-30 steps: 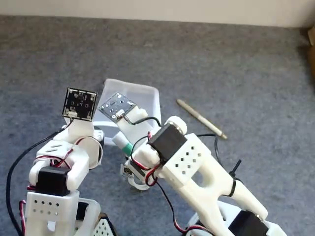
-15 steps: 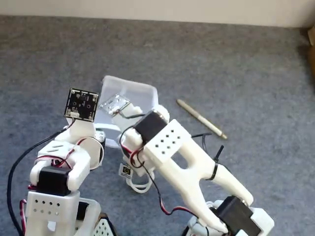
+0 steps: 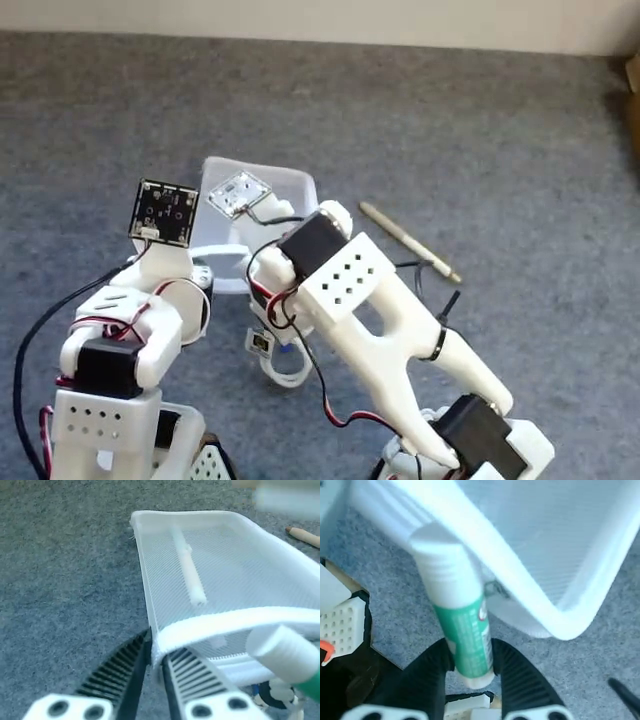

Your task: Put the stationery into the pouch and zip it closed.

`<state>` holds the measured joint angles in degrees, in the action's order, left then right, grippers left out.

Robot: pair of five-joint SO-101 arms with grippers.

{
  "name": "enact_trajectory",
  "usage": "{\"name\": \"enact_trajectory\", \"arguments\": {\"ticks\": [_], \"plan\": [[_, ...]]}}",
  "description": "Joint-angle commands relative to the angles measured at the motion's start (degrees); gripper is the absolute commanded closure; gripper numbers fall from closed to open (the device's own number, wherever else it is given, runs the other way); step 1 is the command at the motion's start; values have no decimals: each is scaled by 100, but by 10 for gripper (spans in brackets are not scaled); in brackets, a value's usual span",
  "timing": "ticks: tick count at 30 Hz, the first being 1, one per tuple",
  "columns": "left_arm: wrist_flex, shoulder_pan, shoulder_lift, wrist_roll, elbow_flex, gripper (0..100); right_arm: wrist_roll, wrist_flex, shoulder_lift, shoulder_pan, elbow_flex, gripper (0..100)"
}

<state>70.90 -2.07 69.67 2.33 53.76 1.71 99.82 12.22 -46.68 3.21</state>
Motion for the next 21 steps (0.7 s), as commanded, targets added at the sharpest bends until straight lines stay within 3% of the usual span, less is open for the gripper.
{"name": "enact_trajectory", "arguments": {"ticks": [1, 15, 21], "plan": [[-9, -84, 145, -62, -92, 993, -79, 136, 541, 92, -585, 993], [545, -110, 48, -62, -1358, 993, -79, 101, 2615, 92, -585, 993], [905, -110, -1182, -167, -2325, 993, -79, -66, 3240, 92, -593, 993]]}}
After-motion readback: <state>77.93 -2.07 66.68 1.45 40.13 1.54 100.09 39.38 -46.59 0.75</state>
